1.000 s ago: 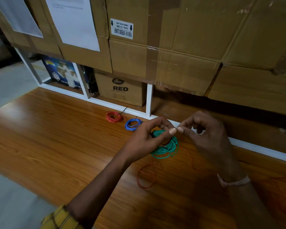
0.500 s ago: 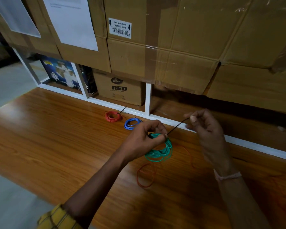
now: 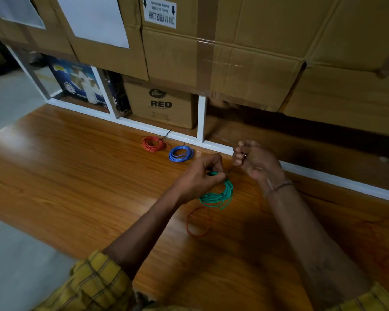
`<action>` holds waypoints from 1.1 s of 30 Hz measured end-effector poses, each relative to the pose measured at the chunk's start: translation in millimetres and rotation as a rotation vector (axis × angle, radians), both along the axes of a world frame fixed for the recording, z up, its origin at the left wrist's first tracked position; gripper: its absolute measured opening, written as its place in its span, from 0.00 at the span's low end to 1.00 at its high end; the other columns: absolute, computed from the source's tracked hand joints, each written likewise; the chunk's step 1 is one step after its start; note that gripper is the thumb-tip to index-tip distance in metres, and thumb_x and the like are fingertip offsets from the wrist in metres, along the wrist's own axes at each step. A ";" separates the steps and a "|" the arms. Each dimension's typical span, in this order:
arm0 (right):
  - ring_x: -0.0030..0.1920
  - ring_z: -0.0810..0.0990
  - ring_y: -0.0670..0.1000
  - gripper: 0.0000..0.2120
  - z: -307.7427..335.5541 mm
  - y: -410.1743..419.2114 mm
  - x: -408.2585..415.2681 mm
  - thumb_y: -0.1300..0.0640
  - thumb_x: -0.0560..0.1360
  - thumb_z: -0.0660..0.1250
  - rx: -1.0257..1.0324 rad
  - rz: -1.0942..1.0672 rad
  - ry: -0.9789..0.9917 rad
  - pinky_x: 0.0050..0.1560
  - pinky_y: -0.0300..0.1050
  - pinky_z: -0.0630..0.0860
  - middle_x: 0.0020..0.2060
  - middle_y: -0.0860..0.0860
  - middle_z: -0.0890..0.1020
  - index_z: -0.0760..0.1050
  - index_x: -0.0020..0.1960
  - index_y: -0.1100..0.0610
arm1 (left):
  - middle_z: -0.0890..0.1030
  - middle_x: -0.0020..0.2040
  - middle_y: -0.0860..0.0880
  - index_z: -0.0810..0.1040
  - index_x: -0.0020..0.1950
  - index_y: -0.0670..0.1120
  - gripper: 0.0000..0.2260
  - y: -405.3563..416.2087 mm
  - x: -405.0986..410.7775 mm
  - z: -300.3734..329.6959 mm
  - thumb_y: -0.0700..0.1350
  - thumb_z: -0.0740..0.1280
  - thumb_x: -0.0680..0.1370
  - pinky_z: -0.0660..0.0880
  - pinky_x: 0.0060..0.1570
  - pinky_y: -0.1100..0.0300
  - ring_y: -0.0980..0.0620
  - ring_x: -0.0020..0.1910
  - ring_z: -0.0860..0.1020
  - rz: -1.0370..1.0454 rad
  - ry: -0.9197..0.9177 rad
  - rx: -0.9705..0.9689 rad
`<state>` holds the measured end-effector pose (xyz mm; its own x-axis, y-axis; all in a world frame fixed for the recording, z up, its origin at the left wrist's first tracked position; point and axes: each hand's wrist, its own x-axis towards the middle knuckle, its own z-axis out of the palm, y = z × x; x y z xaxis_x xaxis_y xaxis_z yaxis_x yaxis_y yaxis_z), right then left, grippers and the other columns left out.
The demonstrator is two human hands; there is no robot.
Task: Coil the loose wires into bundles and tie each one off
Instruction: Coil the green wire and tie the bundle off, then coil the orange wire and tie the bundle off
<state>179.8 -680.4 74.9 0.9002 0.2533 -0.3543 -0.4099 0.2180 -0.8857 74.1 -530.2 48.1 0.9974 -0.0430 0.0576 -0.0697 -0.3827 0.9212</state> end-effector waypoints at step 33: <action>0.51 0.81 0.55 0.17 -128.5 10.0 35.3 0.74 0.79 0.64 -0.357 -0.057 -0.004 0.48 0.39 0.83 0.49 0.57 0.80 0.71 0.66 0.65 | 0.85 0.48 0.43 0.81 0.52 0.43 0.04 82.2 61.5 -122.0 0.37 0.73 0.78 0.77 0.44 0.53 0.46 0.45 0.83 0.108 0.325 0.109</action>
<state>215.1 -670.3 -53.6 0.9109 0.0639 -0.4076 -0.4022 -0.0829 -0.9118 135.6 -447.9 -73.9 0.9619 0.0749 -0.2628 0.2665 -0.4693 0.8418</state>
